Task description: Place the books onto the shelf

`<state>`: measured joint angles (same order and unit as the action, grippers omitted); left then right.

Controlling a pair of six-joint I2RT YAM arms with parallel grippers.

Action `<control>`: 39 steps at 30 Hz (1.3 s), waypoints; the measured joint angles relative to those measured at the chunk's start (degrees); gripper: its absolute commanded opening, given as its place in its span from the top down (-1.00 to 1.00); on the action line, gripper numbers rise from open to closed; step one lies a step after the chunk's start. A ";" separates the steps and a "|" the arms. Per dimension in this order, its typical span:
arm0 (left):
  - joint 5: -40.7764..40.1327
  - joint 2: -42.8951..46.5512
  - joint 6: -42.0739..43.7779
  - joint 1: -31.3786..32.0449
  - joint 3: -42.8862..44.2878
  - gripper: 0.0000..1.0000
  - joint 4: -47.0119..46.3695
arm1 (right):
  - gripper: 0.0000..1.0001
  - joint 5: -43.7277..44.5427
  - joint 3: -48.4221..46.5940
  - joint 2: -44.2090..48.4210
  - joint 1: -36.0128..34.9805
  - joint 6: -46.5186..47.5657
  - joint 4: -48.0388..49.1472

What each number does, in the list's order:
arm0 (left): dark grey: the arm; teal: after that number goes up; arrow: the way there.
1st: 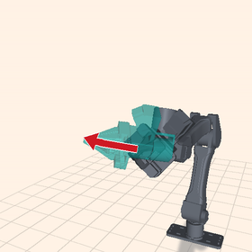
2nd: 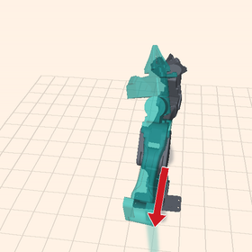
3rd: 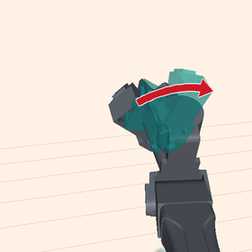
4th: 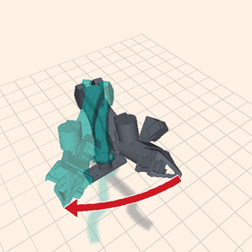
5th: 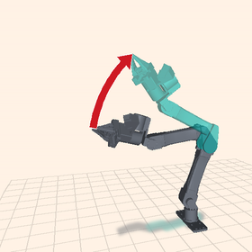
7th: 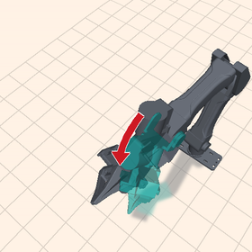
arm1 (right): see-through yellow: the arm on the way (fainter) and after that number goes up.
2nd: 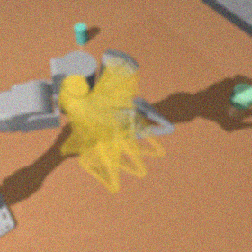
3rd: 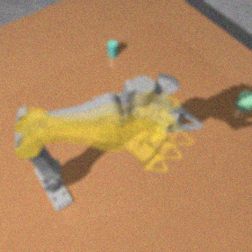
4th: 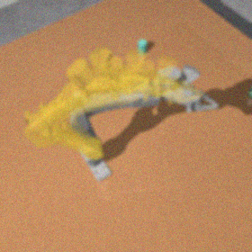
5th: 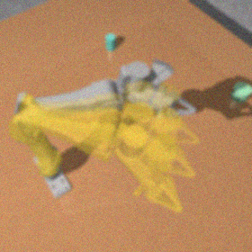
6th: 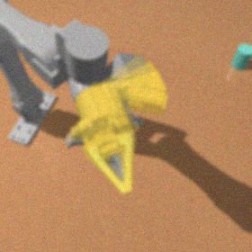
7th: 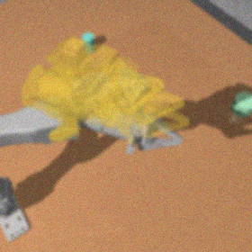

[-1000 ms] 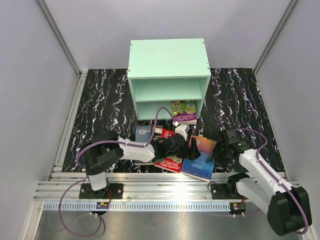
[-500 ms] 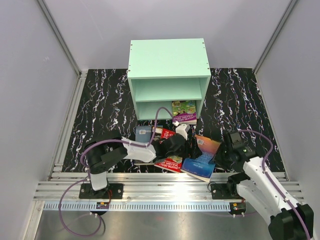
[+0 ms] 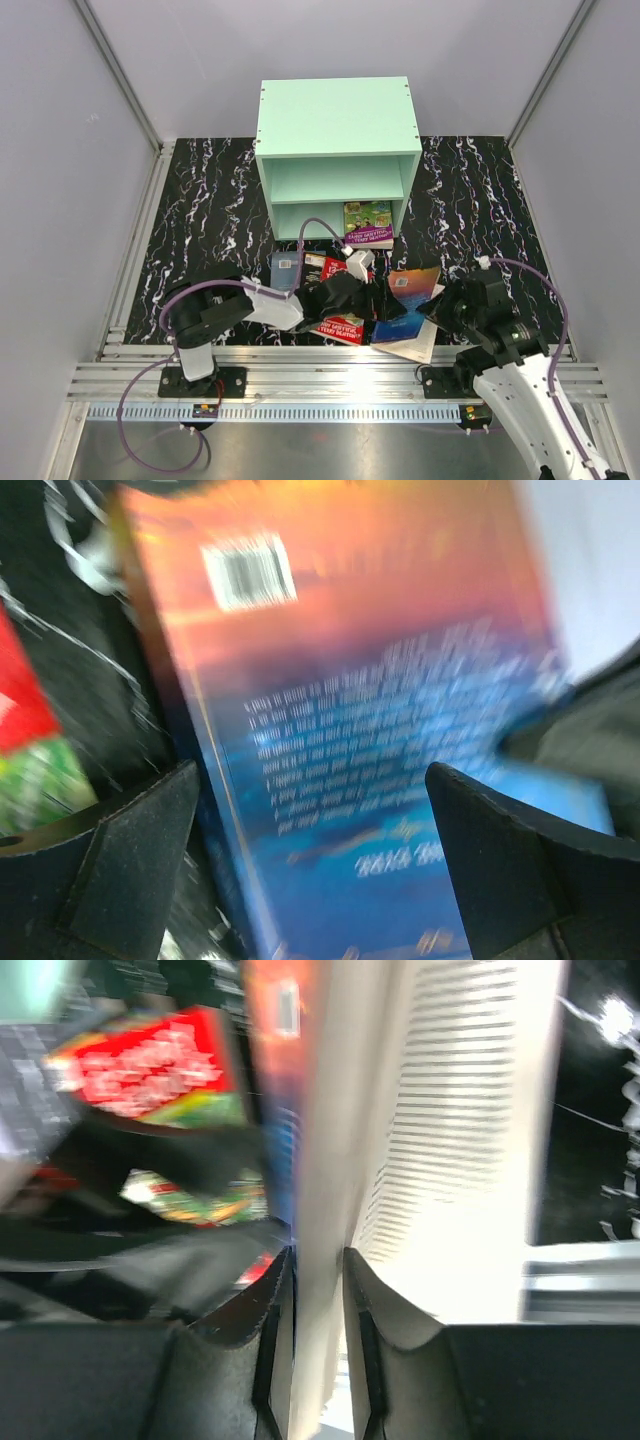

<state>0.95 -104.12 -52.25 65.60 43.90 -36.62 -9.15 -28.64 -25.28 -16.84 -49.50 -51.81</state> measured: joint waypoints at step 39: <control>16.41 -13.51 -26.86 -4.46 -12.90 -0.23 -44.37 | 1.00 -4.94 -2.95 14.71 -0.02 -8.63 -2.69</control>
<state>17.37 -117.62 -79.11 61.14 31.00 -80.99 -14.09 -31.59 -10.57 -16.86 -58.13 -54.50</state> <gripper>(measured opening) 0.671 0.241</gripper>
